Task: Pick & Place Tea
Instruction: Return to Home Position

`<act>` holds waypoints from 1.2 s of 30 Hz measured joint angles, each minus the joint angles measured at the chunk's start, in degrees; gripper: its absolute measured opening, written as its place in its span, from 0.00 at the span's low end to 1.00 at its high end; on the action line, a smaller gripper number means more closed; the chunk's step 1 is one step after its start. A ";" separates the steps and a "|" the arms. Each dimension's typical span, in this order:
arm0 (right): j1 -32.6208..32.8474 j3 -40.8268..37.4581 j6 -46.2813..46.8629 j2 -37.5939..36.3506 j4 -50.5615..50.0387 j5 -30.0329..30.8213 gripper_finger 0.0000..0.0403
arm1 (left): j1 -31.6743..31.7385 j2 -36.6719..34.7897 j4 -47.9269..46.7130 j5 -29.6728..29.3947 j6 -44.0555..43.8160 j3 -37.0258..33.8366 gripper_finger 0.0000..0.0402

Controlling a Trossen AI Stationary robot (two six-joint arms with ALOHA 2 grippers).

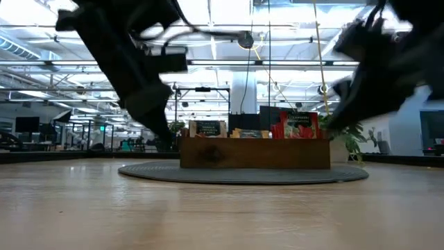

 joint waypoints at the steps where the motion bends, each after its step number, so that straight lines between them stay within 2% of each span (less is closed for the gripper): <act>1: 0.47 0.00 -3.12 -2.29 0.05 -1.95 0.00 | -1.02 -1.16 -1.28 -0.26 0.78 0.18 0.02; 4: 1.08 -0.80 -10.77 -11.15 -0.10 -5.86 0.00 | -3.70 -4.97 -3.64 -2.74 7.08 0.95 0.01; 7: -1.23 -2.78 -15.84 -20.73 0.10 -7.18 0.00 | -5.12 -9.17 -5.71 -4.77 12.34 0.85 0.02; 12: -5.76 -10.34 -16.84 -38.22 1.06 -18.65 0.00 | -6.06 -17.73 -5.13 -8.88 19.51 -0.57 0.01; 16: -7.24 -16.16 -14.72 -50.83 -0.14 -20.54 0.00 | -9.11 -27.62 2.94 -7.19 28.99 -5.63 0.02; 18: -7.99 -18.22 -14.28 -56.36 -1.35 -20.55 0.00 | -10.14 -32.71 11.11 -3.11 34.18 -9.27 0.01; 22: -8.86 -19.09 -13.40 -64.23 -5.07 -20.69 0.00 | -10.50 -42.77 24.97 1.28 39.70 -19.60 0.01; 26: -8.86 -19.20 -12.80 -69.27 -8.76 -20.71 0.00 | -9.51 -51.58 30.58 2.45 39.27 -27.49 0.01; 36: -8.86 -19.08 -12.63 -74.72 -12.60 -17.94 0.00 | -13.19 -71.43 32.21 4.69 40.50 -42.44 0.01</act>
